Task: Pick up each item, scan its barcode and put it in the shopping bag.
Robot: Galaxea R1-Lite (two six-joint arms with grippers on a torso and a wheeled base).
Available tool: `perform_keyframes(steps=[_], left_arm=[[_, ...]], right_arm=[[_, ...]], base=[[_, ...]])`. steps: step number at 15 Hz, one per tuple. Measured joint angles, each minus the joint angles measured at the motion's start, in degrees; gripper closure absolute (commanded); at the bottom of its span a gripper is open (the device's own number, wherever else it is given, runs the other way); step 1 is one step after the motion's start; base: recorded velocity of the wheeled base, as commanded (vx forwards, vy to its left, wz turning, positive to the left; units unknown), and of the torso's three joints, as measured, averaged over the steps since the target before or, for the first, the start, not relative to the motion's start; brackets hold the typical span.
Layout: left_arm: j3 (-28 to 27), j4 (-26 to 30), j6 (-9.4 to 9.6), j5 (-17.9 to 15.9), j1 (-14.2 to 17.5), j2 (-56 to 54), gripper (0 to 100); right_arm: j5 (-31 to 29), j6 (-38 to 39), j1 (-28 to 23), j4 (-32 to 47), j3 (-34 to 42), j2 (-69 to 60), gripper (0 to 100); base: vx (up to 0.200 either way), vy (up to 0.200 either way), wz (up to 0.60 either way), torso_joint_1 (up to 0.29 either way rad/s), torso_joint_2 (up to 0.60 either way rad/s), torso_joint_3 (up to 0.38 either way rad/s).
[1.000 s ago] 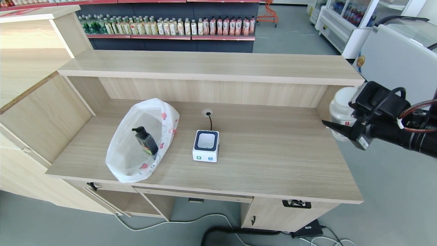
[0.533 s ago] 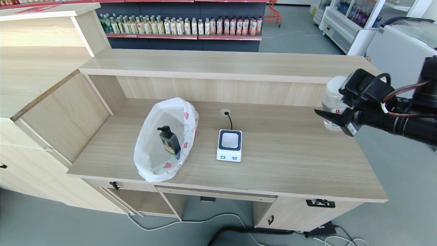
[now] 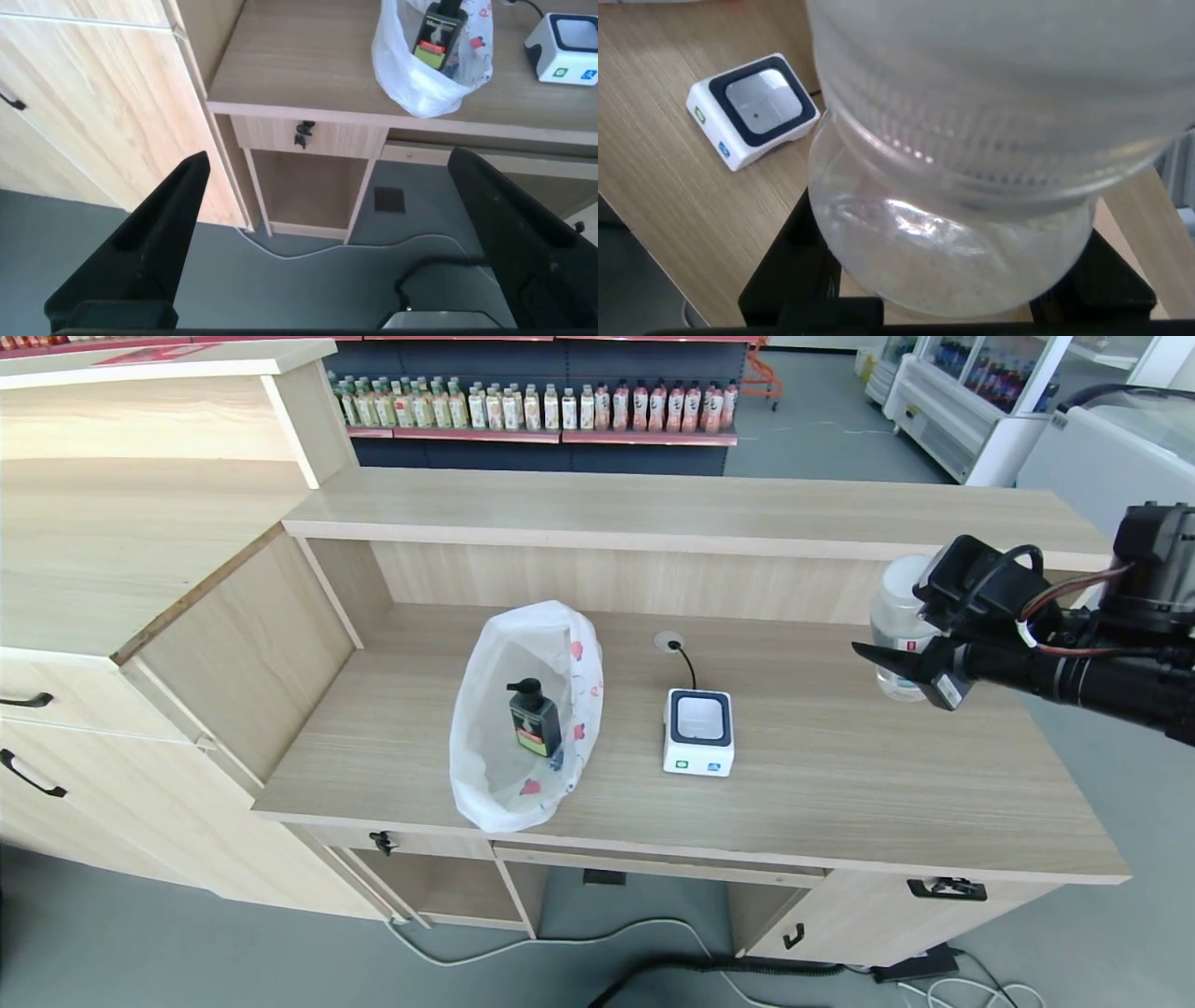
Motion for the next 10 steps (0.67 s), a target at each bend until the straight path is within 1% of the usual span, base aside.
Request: perform_keyframes(steps=[3, 6, 7, 10], left_arm=[[0.0, 0.0, 0.02, -0.02, 0.05, 0.0, 0], [0.0, -0.02, 0.02, -0.05, 0.0, 0.0, 0], [0.0, -0.02, 0.02, -0.02, 0.0, 0.0, 0], [0.0, -0.02, 0.0, -0.02, 0.05, 0.0, 0]], right_arm=[[2.5, -0.02, -0.66, -0.01, -0.91, 1.51, 100], [8.22, -0.05, -0.57, -0.09, -1.73, 3.74, 100], [11.09, -0.13, -0.69, -0.13, -1.82, 4.73, 100], [18.04, -0.55, -0.57, 0.02, -1.62, 7.46, 100]], base=[[0.2, 0.0, 0.0, -0.004, 0.0, 0.002], [0.2, 0.0, 0.0, 0.004, 0.01, 0.004], [0.2, 0.0, 0.0, 0.012, 0.0, 0.002], [0.0, 0.0, 0.0, 0.0, 0.0, 0.0]])
